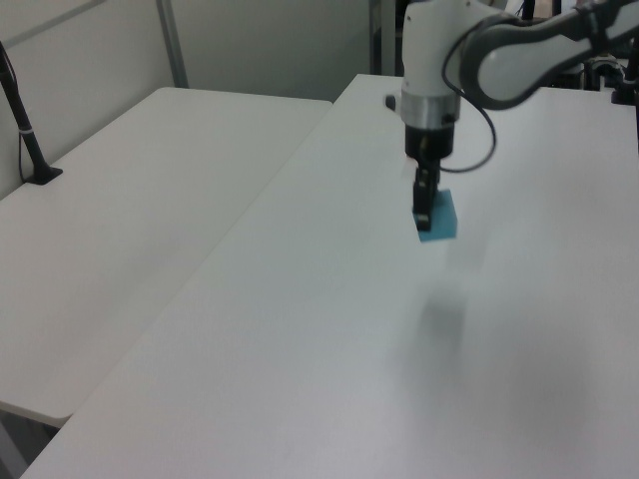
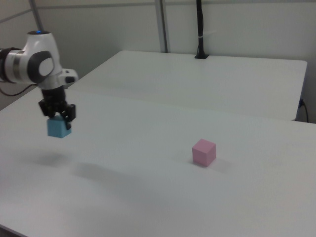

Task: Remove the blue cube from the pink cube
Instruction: 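Lift the blue cube off the pink cube and carry it away, then lower the blue cube onto the table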

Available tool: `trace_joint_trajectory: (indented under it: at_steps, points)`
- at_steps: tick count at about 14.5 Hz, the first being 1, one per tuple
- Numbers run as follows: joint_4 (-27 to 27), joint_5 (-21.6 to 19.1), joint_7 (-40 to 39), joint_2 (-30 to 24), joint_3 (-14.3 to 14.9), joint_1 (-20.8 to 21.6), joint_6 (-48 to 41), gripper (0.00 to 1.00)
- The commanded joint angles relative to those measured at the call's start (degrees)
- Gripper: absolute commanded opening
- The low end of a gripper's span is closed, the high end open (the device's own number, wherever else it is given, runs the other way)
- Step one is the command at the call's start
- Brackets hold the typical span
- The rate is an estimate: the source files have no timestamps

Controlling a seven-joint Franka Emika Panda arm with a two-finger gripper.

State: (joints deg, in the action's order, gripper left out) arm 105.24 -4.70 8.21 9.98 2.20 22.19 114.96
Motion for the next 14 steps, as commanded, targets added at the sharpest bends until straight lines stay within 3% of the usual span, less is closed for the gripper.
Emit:
trace_joint_trajectory:
  at_steps: [1, 4, 6, 8, 9, 10, 11, 14]
  points:
    - [7.9, 2.8, 7.2, -3.0, -5.2, 1.4, 1.3, 0.16]
    - [10.4, 3.9, 12.1, -1.3, -9.3, 1.0, 5.4, 0.16]
    - [10.8, 6.9, 18.7, 0.6, -9.8, 1.4, 7.2, 0.16]
    - [11.6, 9.2, 21.5, 1.9, -9.9, 1.6, 8.3, 0.23]
    - [12.1, 9.3, 21.4, 1.9, -10.3, 1.6, 8.8, 0.39]
    - [12.4, 9.3, 21.6, 1.9, -10.6, 1.5, 8.9, 0.79]
    - [12.6, 9.3, 21.8, 1.9, -10.7, 1.5, 8.7, 1.0]
    - [12.8, 9.3, 21.8, 1.5, -12.0, 0.4, 7.7, 1.0]
